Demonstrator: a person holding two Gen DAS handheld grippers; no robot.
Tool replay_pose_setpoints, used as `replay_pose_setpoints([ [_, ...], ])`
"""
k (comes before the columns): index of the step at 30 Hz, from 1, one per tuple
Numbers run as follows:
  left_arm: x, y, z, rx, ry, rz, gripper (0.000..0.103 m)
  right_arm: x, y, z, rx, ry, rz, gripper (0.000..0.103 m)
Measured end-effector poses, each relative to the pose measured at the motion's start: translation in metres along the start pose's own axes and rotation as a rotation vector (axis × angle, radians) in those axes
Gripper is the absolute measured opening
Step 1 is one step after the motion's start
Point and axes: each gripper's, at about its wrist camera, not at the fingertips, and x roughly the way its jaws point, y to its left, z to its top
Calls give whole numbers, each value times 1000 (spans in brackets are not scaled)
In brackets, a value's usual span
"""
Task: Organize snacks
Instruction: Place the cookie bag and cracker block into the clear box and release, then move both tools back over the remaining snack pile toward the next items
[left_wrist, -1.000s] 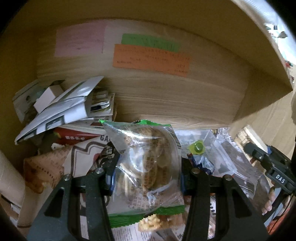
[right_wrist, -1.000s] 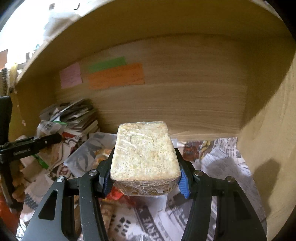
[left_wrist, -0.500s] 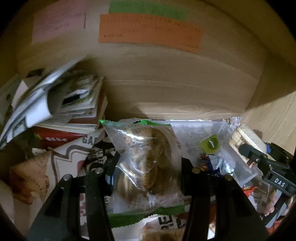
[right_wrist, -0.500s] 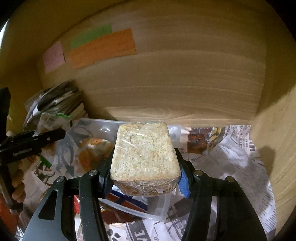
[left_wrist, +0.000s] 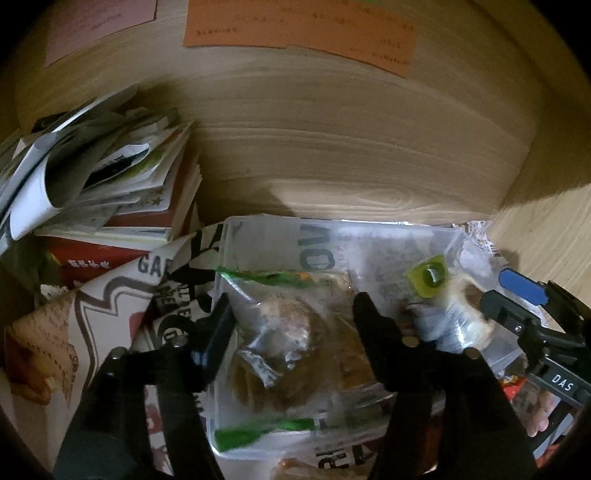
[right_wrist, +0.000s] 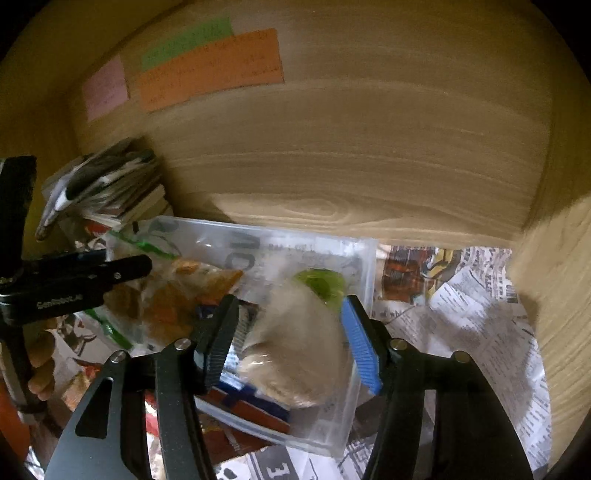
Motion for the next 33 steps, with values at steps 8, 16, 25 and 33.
replay_pose_setpoints([
  [8, -43, -4, -8, 14, -54, -30, 72, -32, 9, 1, -30, -51, 17, 62],
  [16, -95, -9, -42, 50, -97, -43, 81, -71, 19, -19, -43, -86, 52, 66],
  [25, -113, -26, -93, 65, -52, -61, 83, -95, 28, -64, -45, -64, 58, 69],
  [33, -110, -45, -131, 56, -3, -87, 83, -94, 29, -107, 7, 22, 103, 71],
])
